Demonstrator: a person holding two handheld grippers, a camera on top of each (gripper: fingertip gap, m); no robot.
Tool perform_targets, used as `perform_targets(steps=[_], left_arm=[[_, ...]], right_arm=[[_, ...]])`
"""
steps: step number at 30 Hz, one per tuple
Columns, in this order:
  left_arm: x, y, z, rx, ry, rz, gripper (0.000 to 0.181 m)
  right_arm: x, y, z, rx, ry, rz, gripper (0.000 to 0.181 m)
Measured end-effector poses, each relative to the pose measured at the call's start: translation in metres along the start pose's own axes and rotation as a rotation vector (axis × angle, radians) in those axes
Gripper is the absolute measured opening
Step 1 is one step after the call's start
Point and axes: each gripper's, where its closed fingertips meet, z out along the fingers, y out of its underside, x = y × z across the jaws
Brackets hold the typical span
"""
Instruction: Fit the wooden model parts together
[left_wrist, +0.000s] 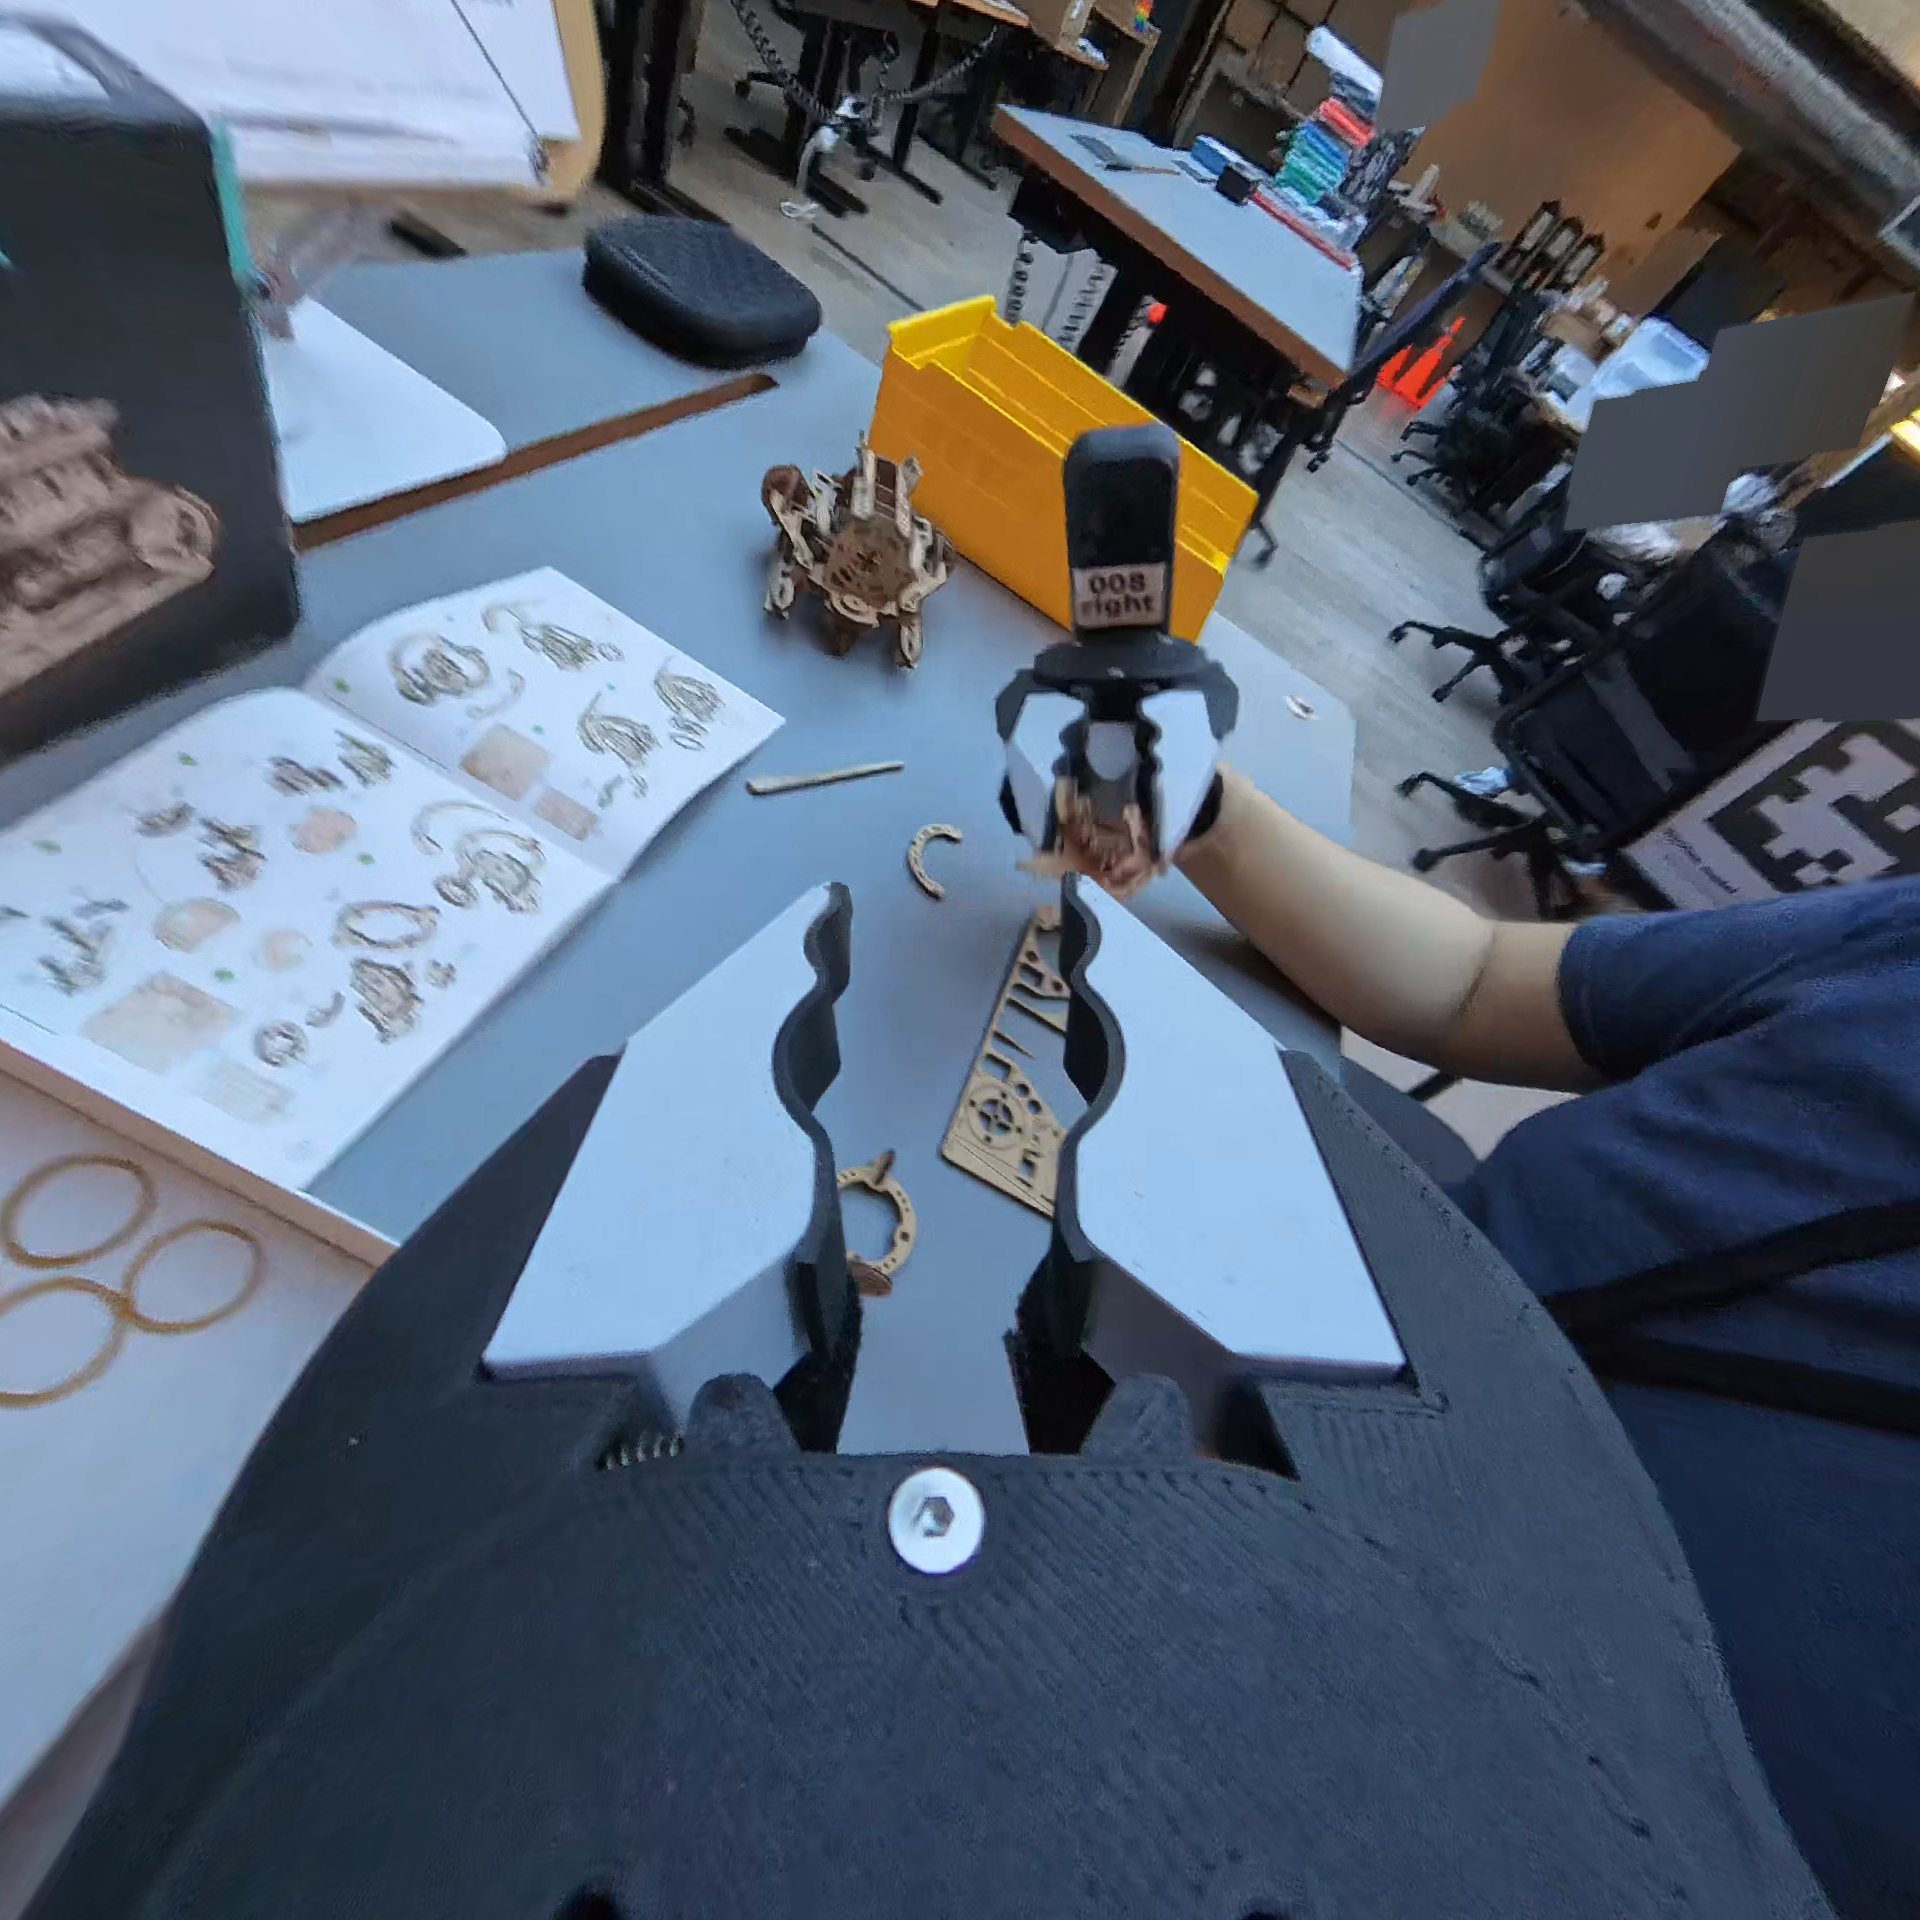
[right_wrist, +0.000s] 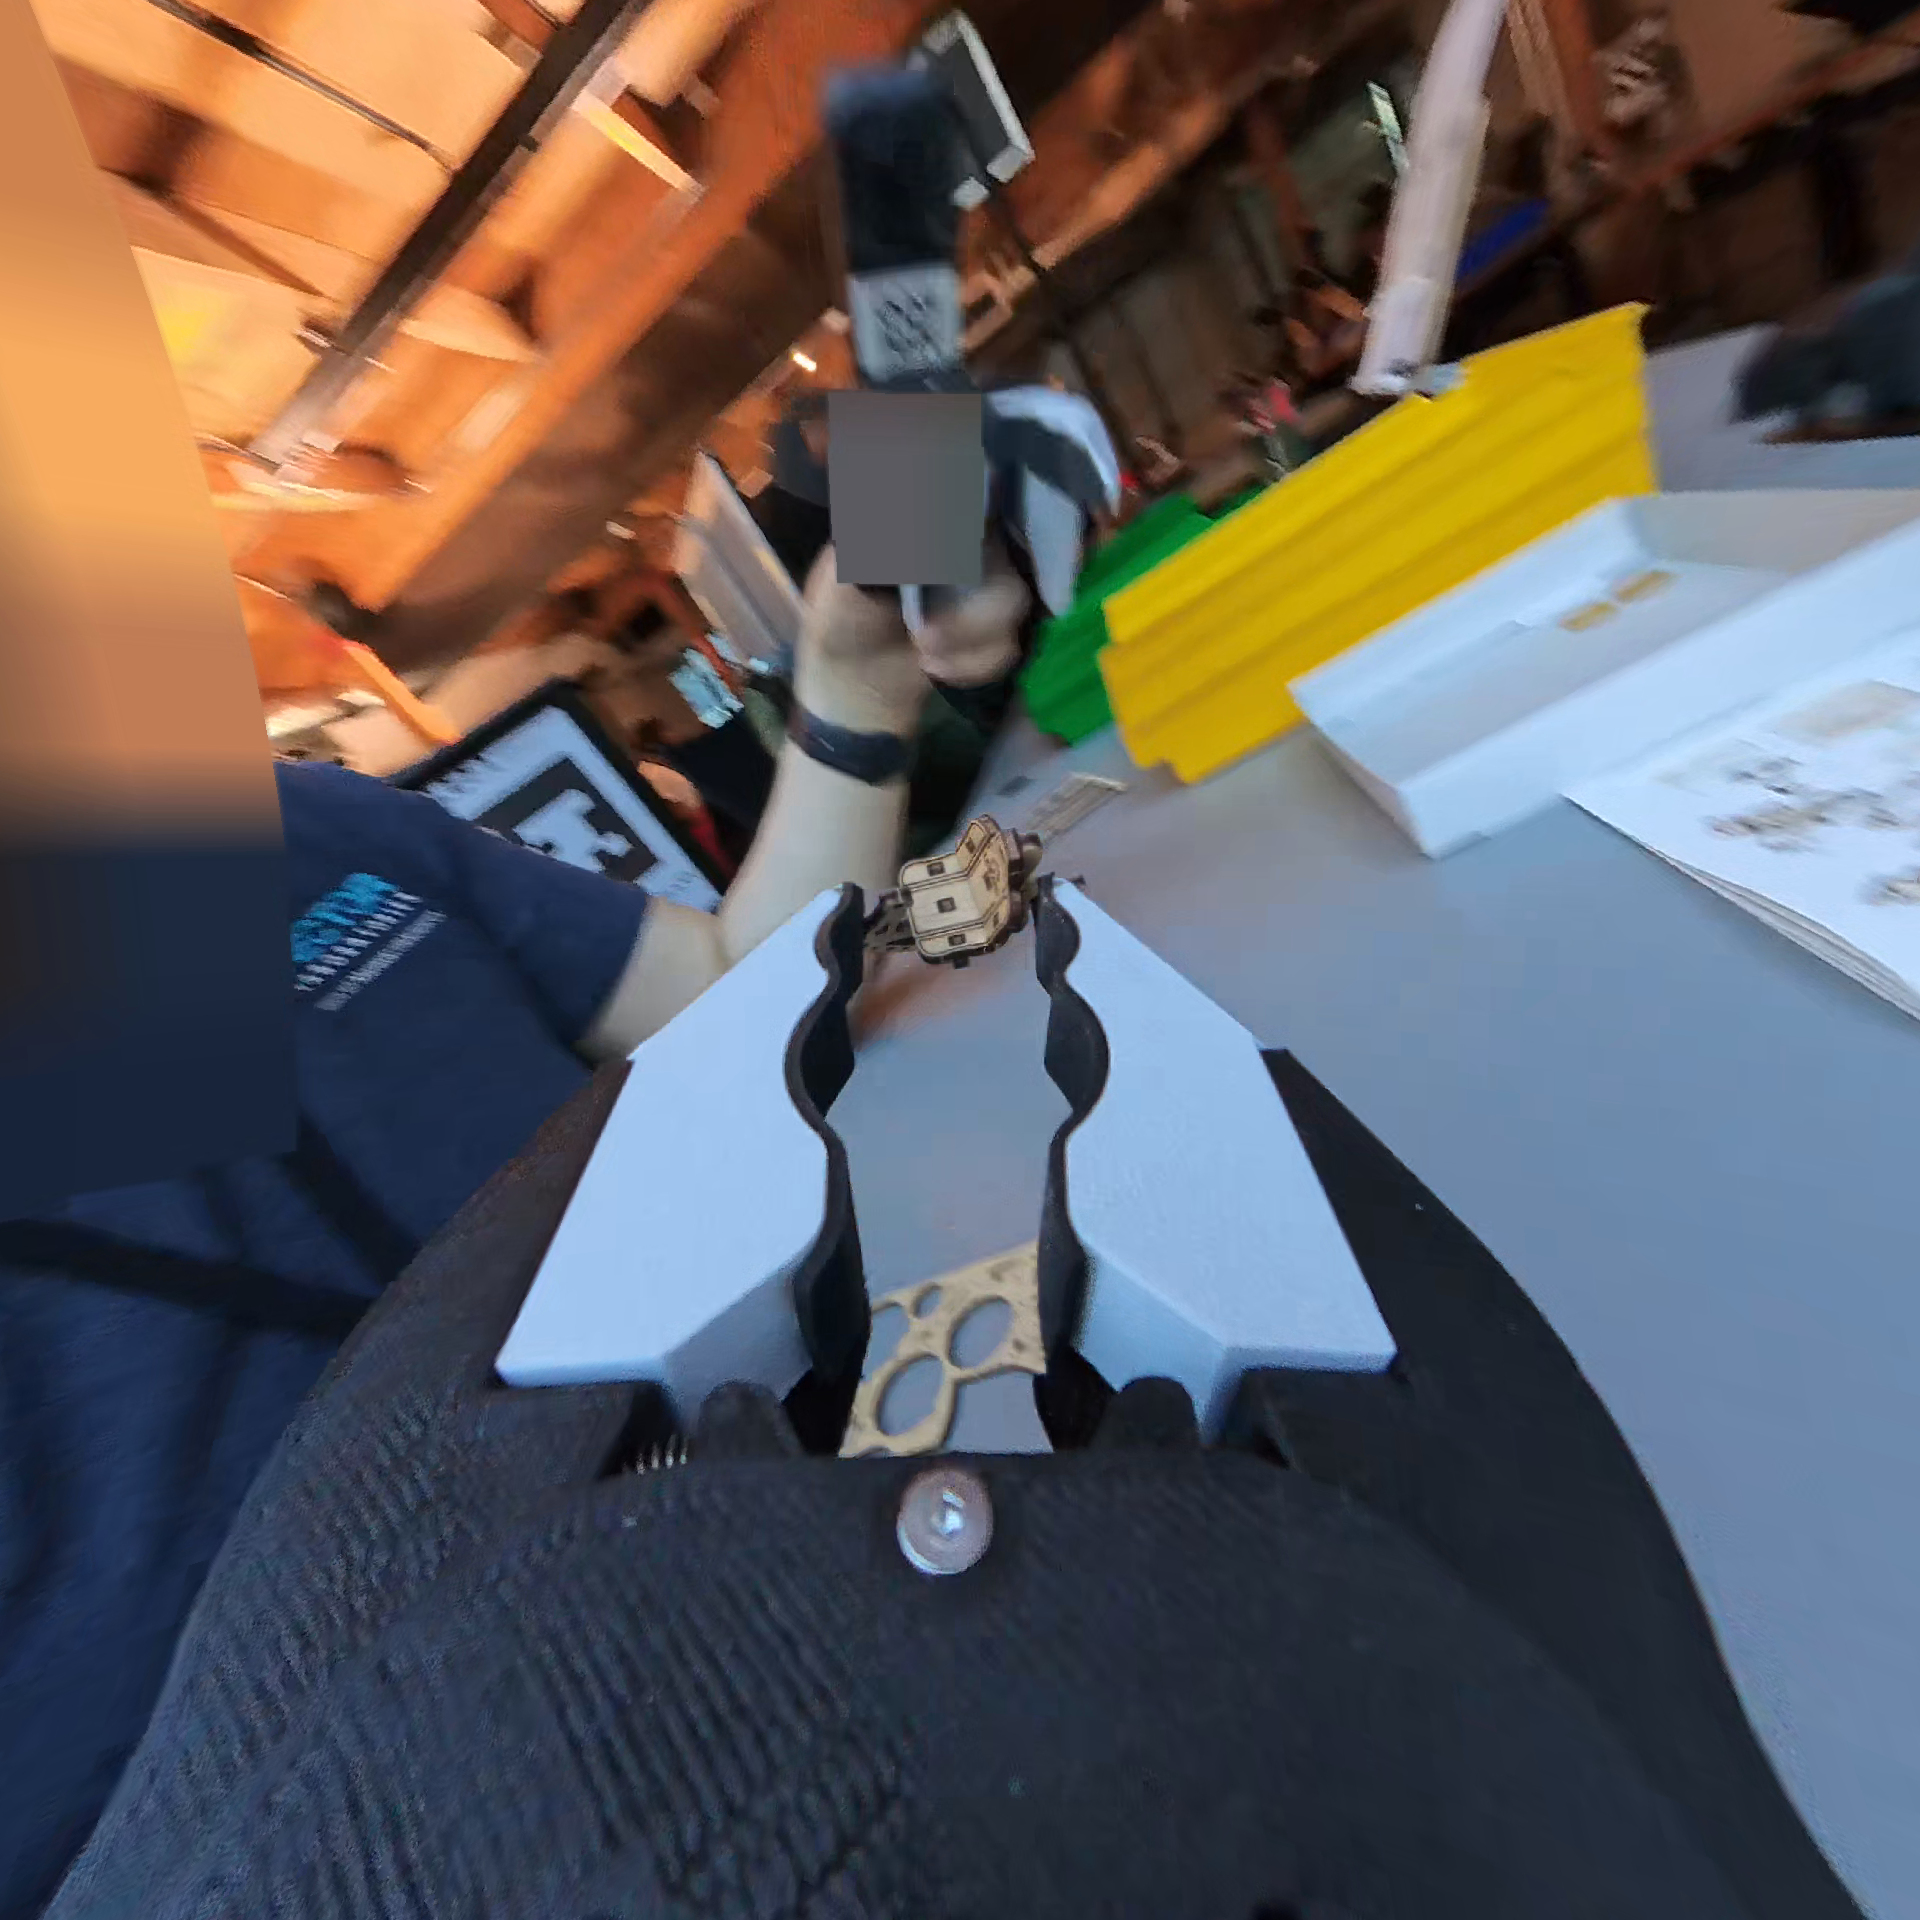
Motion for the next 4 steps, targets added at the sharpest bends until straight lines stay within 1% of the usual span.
perform_targets(steps=[2, 4], left_arm=[[0.010, 0.020, 0.003, 0.041, 0.093, -0.033, 0.039], [0.023, 0.031, 0.009, 0.129, 0.144, -0.007, 0.039]], right_arm=[[-0.017, -0.011, 0.000, 0.075, -0.128, 0.069, 0.032], [-0.031, -0.023, 0.001, 0.147, -0.237, 0.152, 0.032]])
